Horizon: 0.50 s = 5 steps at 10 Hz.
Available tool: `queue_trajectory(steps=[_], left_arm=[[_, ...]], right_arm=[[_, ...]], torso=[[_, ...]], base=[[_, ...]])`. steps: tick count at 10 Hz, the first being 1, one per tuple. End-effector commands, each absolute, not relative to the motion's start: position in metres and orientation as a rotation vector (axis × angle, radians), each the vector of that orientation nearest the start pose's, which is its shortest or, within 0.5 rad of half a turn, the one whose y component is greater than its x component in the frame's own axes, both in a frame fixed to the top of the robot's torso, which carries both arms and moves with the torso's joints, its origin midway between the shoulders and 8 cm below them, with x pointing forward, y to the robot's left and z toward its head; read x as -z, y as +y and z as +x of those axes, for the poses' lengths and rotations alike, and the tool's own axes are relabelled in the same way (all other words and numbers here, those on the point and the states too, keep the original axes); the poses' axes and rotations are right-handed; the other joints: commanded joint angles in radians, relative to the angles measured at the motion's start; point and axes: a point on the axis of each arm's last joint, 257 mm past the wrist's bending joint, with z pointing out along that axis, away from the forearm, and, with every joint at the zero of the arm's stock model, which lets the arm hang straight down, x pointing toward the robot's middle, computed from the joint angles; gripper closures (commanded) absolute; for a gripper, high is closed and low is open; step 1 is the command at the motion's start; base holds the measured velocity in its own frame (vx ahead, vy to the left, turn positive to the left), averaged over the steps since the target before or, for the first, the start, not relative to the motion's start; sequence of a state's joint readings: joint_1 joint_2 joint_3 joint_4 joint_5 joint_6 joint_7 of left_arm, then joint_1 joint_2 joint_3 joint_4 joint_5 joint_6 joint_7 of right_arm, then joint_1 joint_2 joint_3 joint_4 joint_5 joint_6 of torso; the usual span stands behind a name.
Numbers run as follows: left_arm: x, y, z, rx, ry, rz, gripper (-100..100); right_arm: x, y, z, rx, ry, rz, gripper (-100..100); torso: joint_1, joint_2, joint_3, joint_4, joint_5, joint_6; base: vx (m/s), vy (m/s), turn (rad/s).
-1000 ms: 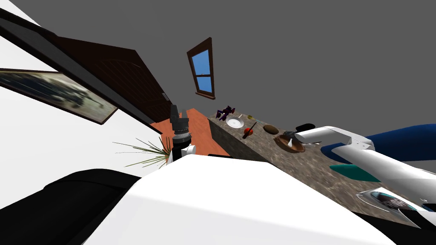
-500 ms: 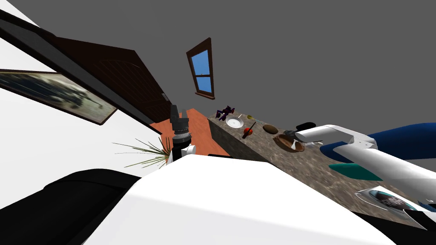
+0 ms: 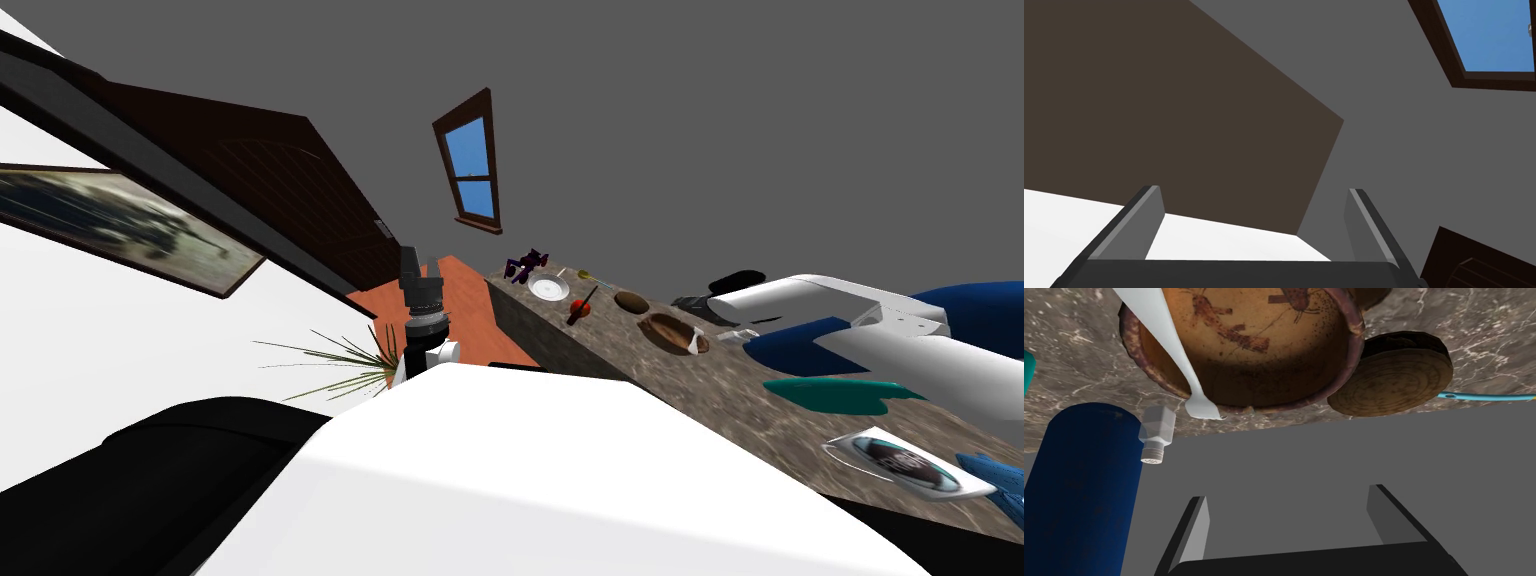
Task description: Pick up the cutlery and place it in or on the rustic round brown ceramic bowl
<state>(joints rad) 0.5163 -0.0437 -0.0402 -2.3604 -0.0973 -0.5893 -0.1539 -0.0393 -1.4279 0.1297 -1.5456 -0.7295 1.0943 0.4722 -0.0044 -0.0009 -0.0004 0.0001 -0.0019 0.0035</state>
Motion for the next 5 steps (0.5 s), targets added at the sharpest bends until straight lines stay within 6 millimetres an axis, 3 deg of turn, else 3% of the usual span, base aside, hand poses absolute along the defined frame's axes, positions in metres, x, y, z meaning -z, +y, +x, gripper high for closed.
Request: queue_trajectory(steps=[1, 2, 5], left_arm=[[-0.0696, 0.2544, 0.3120, 1.157, 0.554, -0.458, 0], [-0.0696, 0.2544, 0.3120, 1.157, 0.554, -0.458, 0], [-0.0696, 0.2544, 0.3120, 1.157, 0.554, -0.458, 0]], right_arm=[[0.1758, -0.6677, 0.3925, 0.490, 2.199, 1.039, -100], [0.1749, -0.6678, 0.3924, 0.491, 2.200, 1.038, 0], [0.1750, -0.6678, 0.3924, 0.491, 2.200, 1.039, 0]], torso=[[0.000, 0.000, 0.000, 0.000, 0.000, 0.000], [0.000, 0.000, 0.000, 0.000, 0.000, 0.000], [0.000, 0.000, 0.000, 0.000, 0.000, 0.000]], base=[[0.000, 0.000, 0.000], [0.000, 0.000, 0.000], [0.000, 0.000, 0.000]])
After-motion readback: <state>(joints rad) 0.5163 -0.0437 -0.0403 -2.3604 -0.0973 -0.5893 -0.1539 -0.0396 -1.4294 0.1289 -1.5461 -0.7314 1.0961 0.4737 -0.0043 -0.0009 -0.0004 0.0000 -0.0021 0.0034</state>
